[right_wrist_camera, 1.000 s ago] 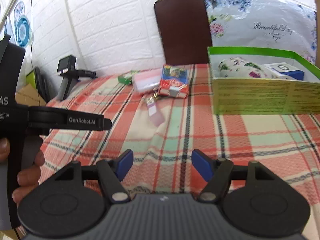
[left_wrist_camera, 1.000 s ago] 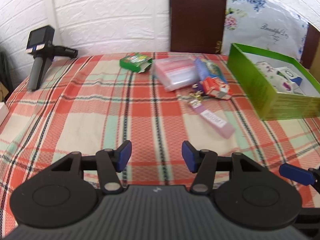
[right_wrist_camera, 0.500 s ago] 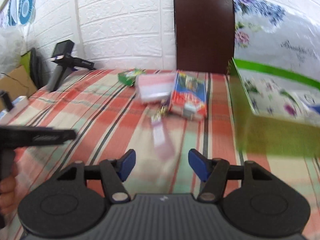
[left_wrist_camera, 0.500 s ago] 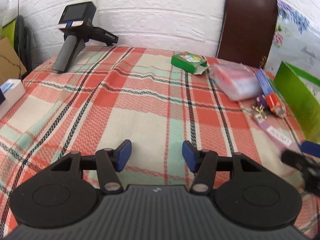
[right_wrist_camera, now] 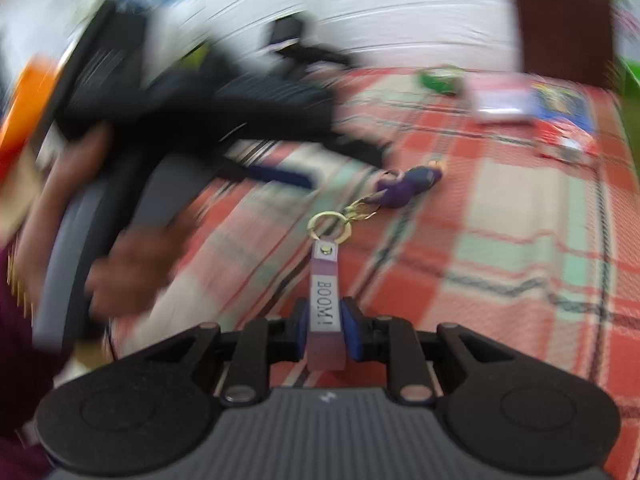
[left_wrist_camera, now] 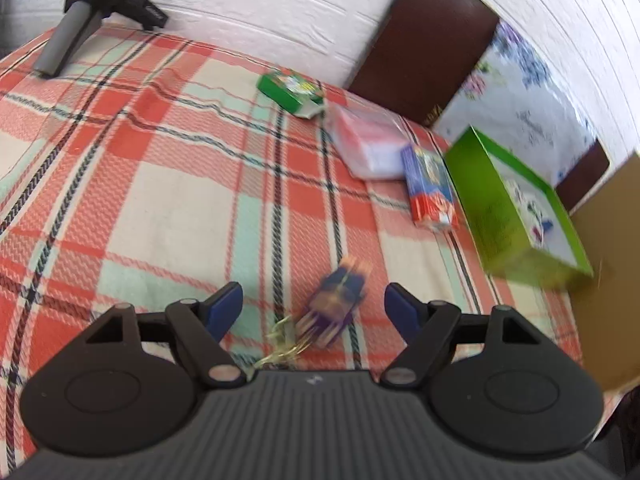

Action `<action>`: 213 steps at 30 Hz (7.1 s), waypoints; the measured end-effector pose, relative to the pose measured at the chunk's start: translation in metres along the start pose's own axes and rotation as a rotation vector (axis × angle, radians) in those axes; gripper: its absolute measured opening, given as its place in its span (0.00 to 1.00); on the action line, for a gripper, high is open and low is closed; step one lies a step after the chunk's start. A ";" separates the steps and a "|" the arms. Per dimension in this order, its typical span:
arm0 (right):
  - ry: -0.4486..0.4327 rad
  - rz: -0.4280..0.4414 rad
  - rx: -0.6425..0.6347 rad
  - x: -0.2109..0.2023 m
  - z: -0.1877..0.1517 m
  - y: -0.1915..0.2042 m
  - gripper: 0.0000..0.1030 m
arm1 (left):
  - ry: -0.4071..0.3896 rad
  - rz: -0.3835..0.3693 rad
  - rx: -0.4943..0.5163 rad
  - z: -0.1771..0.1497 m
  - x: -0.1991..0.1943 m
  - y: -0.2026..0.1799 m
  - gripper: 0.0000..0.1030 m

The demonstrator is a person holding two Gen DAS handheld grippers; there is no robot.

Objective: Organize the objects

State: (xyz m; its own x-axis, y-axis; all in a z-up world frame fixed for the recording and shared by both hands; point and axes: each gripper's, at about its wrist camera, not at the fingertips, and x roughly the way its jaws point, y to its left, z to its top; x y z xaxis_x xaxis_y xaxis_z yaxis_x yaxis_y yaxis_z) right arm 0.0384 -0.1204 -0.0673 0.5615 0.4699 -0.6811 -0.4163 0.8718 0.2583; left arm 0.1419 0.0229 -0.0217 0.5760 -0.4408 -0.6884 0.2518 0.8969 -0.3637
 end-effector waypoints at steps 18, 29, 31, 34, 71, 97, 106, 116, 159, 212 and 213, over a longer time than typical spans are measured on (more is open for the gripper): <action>-0.039 -0.107 -0.081 -0.001 -0.006 0.007 0.25 | -0.032 0.134 0.413 -0.029 0.012 -0.023 0.36; -0.270 -0.278 -0.175 -0.044 0.005 0.002 0.18 | -0.147 -0.075 0.369 0.020 -0.026 -0.081 0.36; -0.326 -0.333 -0.161 -0.059 0.008 -0.009 0.18 | -0.166 -0.102 0.410 0.032 -0.024 -0.110 0.36; -0.401 -0.418 -0.097 -0.082 0.014 -0.040 0.18 | -0.173 -0.134 0.491 0.042 -0.010 -0.159 0.36; -0.418 -0.709 0.417 -0.148 -0.042 -0.166 0.51 | -0.142 -0.068 0.626 -0.007 0.064 -0.257 0.48; -0.123 -0.461 0.218 -0.081 -0.053 -0.013 0.53 | -0.099 0.126 0.359 -0.058 -0.013 -0.088 0.48; -0.105 -0.429 0.168 -0.056 -0.038 -0.007 0.52 | -0.162 0.229 0.178 -0.052 -0.031 -0.014 0.48; -0.167 -0.379 0.107 0.003 0.088 -0.047 0.54 | -0.316 0.387 0.145 -0.016 -0.006 0.055 0.51; -0.150 -0.295 -0.071 -0.030 -0.040 0.004 0.82 | -0.072 -0.079 0.061 -0.055 -0.050 -0.018 0.61; -0.426 -0.647 0.282 -0.100 -0.021 -0.154 0.74 | -0.066 0.042 0.471 0.027 0.059 -0.212 0.52; -0.407 -0.621 0.307 -0.099 -0.023 -0.151 0.74 | -0.065 0.059 0.462 0.026 0.056 -0.205 0.52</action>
State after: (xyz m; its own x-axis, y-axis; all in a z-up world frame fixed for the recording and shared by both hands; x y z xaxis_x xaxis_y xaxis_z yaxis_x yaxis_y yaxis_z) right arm 0.0296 -0.3020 -0.0552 0.8673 -0.1510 -0.4744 0.2396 0.9618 0.1321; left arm 0.1432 -0.1850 0.0306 0.6437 -0.3985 -0.6533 0.5285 0.8489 0.0030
